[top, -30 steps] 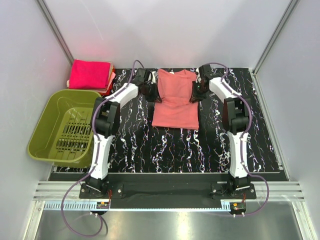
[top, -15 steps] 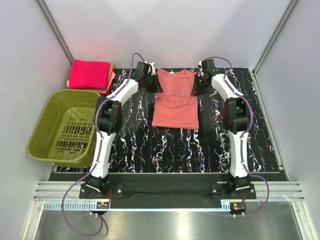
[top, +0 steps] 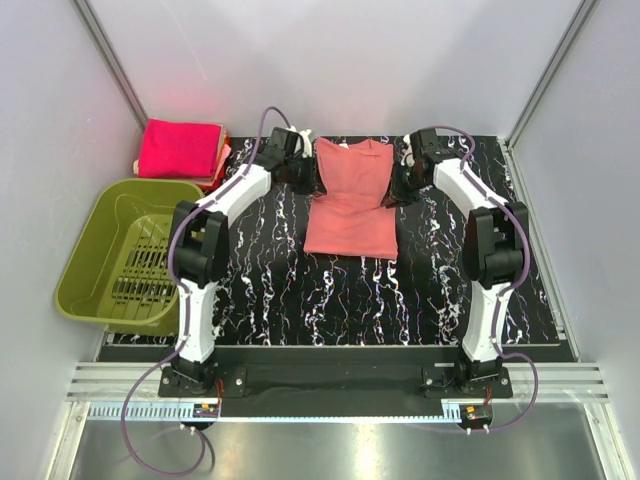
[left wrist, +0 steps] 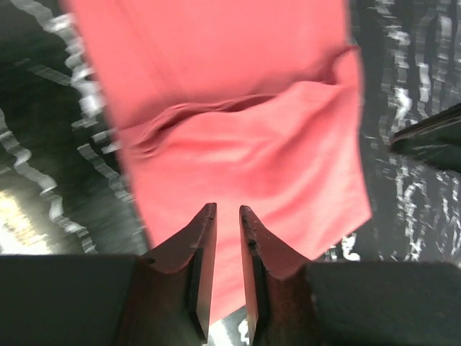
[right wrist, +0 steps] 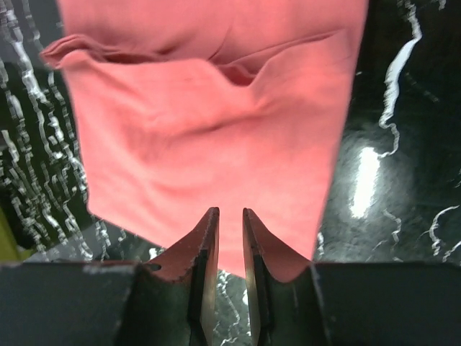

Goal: Fold and stack the t-shirts
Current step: Fold the tshirt

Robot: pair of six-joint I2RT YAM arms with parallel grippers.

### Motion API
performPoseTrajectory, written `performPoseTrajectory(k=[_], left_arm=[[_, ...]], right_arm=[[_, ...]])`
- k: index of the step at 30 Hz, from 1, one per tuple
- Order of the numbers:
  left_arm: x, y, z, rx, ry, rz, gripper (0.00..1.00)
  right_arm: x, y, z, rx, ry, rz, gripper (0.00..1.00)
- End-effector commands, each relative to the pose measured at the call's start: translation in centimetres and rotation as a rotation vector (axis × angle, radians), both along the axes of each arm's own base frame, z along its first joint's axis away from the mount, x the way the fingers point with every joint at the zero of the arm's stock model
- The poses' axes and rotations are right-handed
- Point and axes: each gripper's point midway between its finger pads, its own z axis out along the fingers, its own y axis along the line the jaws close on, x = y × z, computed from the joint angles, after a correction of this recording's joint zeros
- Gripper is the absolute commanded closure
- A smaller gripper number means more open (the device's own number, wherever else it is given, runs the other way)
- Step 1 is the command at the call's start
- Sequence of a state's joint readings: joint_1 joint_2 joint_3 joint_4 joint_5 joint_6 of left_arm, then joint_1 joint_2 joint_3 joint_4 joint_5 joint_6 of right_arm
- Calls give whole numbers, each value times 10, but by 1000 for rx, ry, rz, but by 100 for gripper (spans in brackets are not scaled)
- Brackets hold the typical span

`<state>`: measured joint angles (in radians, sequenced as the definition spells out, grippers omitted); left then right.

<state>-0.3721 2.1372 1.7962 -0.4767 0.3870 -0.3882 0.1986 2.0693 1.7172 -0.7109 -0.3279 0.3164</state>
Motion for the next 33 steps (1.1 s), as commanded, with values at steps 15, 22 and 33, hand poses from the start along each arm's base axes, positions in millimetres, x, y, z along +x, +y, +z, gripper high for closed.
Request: performPoseTrajectory(k=[15,22,33], left_arm=[[82,-12,-31,13,-97,63,73],[87,11,-27,-7,-64,109,73],[-29,15,34,-17,-78,11,66]], right_arm=[[-17,12,7,74,-24,21,75],[-32,5,9,53,-25,17,74],[-67,18,12,150,23,74,74]])
